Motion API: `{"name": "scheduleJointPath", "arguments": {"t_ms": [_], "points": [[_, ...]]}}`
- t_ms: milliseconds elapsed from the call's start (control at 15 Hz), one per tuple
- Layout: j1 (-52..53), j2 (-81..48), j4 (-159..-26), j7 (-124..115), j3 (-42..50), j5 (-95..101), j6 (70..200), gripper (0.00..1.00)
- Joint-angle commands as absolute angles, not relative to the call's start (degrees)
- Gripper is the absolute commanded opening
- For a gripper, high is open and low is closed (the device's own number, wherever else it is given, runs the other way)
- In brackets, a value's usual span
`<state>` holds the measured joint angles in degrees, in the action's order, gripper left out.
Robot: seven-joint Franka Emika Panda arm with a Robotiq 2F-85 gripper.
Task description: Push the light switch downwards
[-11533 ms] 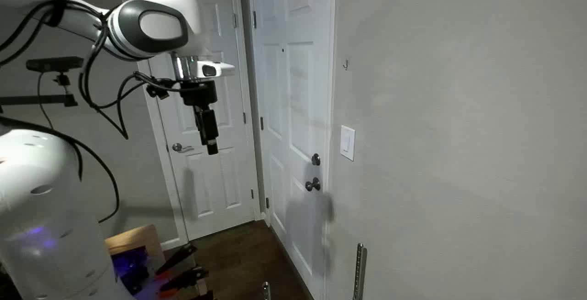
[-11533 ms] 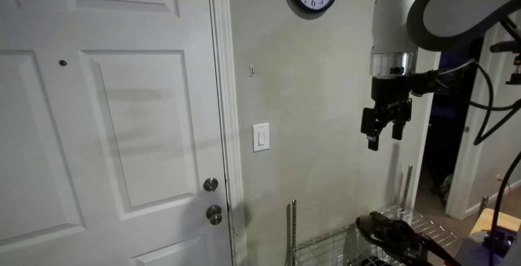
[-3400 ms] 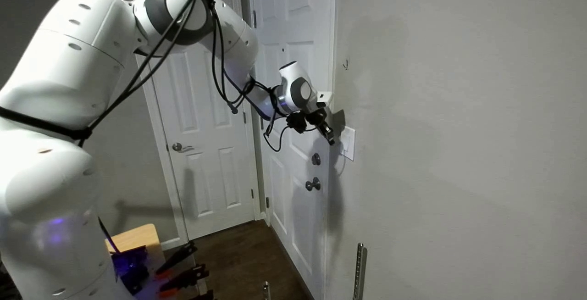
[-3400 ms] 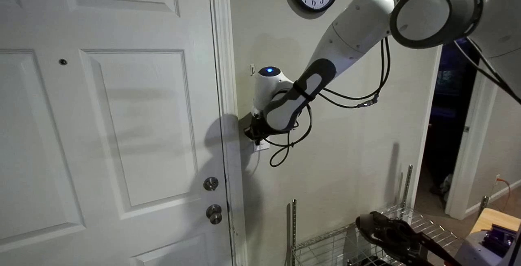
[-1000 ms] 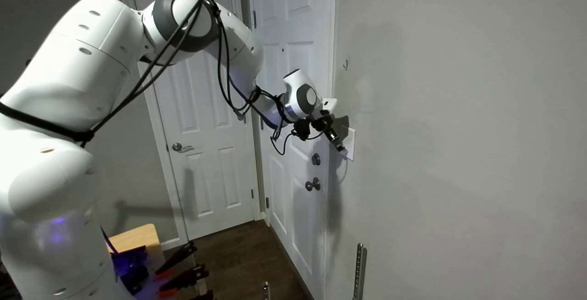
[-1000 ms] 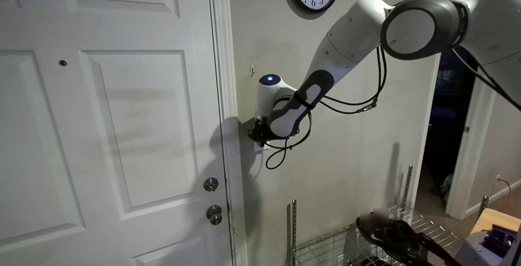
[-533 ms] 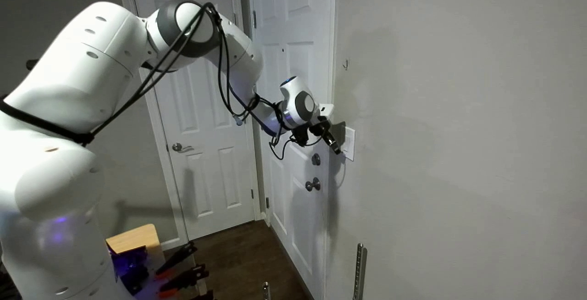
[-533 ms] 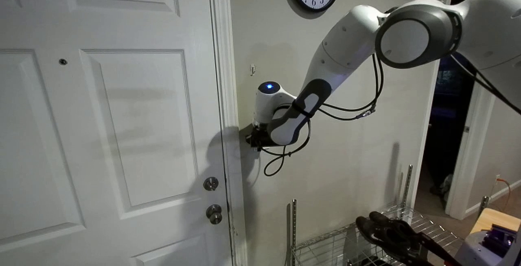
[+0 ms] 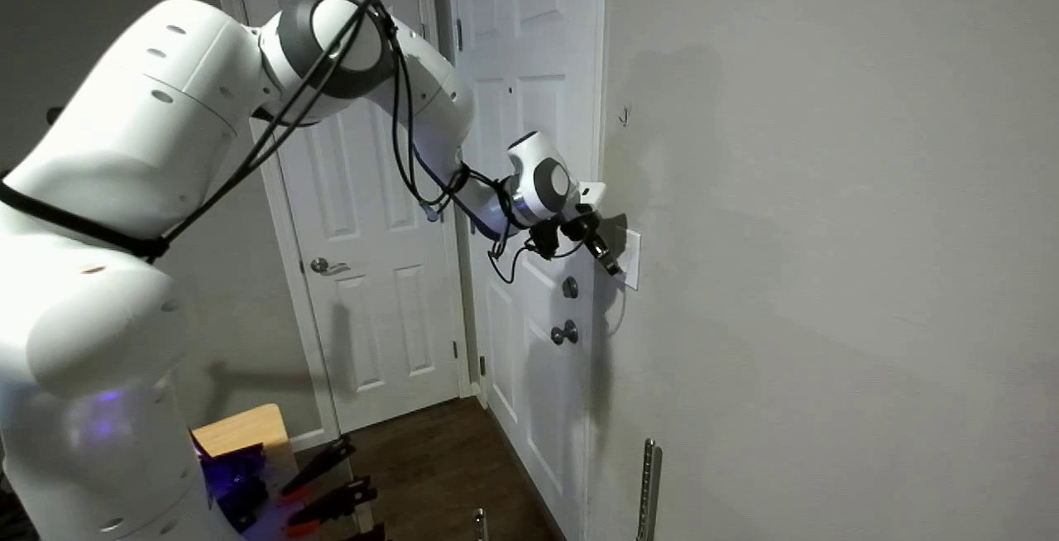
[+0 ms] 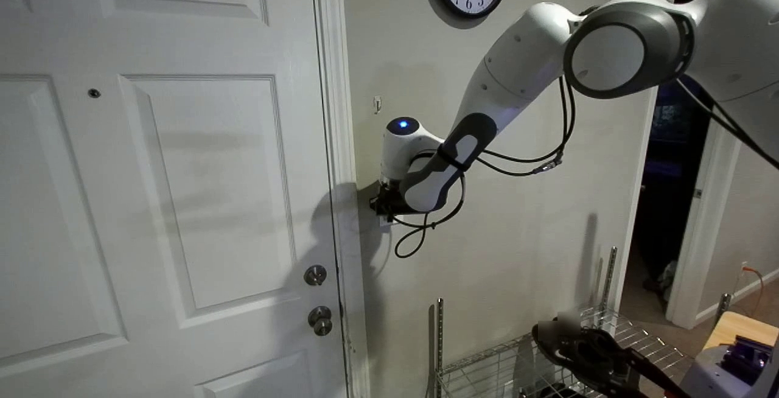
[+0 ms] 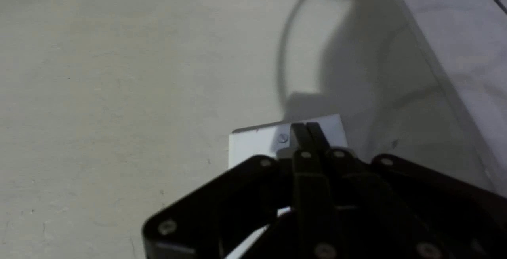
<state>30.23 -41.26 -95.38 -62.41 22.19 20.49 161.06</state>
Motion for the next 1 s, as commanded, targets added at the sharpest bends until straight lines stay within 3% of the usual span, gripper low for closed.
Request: {"name": "scheduleJointPath", "arguments": {"t_ms": [0,933], "points": [[31.59,-38.73,-97.42,-65.02,23.57,21.24,158.81,0.02],[36.80,-42.58,-95.48,-74.63,30.72,26.97,159.66,0.02]]}}
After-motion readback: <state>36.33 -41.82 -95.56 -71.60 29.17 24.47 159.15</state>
